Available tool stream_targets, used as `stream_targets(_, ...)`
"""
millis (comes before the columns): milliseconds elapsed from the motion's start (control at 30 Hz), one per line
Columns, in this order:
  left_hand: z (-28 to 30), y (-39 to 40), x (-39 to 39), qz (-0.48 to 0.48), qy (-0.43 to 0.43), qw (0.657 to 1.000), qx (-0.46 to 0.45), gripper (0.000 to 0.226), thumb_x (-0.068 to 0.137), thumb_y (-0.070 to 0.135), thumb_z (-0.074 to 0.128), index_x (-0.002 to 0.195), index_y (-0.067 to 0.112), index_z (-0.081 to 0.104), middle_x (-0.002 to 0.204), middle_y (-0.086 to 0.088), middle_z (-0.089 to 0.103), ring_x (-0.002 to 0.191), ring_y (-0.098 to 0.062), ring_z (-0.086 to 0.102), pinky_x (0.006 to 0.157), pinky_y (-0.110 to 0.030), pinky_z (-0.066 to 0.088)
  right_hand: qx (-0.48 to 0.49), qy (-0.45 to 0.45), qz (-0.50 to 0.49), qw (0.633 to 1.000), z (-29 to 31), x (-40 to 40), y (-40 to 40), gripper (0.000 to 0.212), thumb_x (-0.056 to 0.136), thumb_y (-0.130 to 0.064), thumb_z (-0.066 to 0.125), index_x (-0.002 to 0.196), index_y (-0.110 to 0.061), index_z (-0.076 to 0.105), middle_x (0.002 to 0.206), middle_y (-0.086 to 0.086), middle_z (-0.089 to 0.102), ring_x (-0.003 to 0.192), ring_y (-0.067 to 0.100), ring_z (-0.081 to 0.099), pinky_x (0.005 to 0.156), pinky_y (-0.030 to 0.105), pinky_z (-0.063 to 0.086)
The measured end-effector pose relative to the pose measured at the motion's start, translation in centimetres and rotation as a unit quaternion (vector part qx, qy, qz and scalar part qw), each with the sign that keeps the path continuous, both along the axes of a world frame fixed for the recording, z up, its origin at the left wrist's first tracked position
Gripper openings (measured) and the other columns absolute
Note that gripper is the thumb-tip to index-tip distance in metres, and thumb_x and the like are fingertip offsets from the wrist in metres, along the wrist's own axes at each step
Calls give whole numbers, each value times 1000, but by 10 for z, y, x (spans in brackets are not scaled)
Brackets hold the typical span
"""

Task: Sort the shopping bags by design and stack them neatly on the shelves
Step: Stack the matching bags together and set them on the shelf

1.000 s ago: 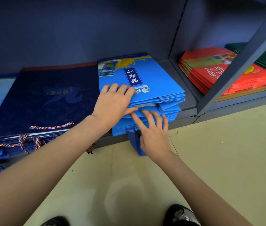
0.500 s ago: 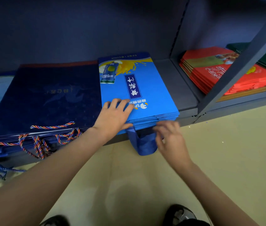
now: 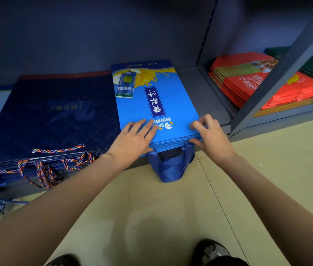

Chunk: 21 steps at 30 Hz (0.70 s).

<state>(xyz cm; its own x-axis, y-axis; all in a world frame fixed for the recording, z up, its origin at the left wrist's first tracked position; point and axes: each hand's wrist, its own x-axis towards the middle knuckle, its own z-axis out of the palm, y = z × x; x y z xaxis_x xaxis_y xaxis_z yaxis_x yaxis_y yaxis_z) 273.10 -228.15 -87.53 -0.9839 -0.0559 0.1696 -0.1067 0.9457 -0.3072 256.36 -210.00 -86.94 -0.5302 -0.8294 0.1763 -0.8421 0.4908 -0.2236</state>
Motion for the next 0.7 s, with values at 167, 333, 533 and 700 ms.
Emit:
stream_targets(167,1,-4,5,14,0,998,58,94,48,49,87,129,12,57,128,-5,59,112,-25,61,85,-37,51,-49,-71,-37,996,9,-3,1,33,82,-14,69,110,-8,51,119,8,38,101,25,49,78,31,41)
stream_targets(333,28,-13,3,7,-2,995,104,85,74,48,71,145,18,34,146,-3,40,126,-26,45,97,-40,39,-113,-49,-37,992,24,-7,4,33,80,-18,71,107,-7,55,118,8,44,98,23,51,74,23,34)
stream_targets(533,52,-12,0,43,35,990,133,75,78,38,68,143,18,37,145,-3,41,126,-28,43,96,-41,35,-201,-36,-46,978,43,-8,-3,36,80,-23,72,109,-6,58,114,11,49,95,19,51,80,35,45)
stream_targets(700,66,-18,-8,26,125,987,97,61,62,30,82,114,5,62,106,-14,69,87,-34,67,70,-41,53,-265,-89,-72,957,53,-5,-10,51,78,-25,74,121,-9,53,120,12,43,115,20,42,95,12,28)
